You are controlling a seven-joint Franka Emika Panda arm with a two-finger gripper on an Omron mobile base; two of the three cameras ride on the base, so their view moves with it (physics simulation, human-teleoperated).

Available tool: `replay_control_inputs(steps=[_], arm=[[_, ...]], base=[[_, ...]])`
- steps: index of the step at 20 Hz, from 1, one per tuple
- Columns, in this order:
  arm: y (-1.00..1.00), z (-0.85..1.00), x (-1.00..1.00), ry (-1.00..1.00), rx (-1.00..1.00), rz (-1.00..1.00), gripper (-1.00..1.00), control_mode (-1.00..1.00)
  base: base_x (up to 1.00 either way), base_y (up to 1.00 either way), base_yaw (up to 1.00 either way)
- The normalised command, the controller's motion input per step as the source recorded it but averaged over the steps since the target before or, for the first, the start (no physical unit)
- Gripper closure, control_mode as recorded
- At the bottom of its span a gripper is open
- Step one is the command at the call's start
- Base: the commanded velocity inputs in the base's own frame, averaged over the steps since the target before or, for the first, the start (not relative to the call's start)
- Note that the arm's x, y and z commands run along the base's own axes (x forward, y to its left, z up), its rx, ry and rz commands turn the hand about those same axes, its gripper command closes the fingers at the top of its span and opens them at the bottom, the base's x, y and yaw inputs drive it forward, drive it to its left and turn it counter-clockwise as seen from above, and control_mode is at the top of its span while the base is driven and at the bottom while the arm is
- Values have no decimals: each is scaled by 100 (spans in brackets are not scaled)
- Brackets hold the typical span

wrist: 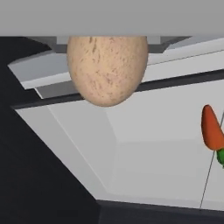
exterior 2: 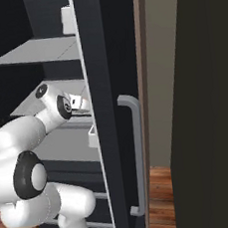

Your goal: Move the egg and carrot from the top shelf to the second highest shelf to make space. Then, place the pitcher from the counter on the cleared top shelf.

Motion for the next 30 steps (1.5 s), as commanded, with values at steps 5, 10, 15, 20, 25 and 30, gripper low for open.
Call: replay_control_inputs(steps=[5,10,15,20,25,30], arm=[[-2,-12,61,0,1,0,100,-100],[-3,-34,56,0,0,0,100,-100],[-1,-39,58,0,0,0,100,-100],[0,-31,63,0,0,0,100,-100],[0,-29,63,0,0,0,-100,-100],[-1,-19,51,0,0,-2,-100,-100]], base=[[0,0,0],[0,0,0],[0,0,0],[0,0,0],[0,0,0],[0,0,0]])
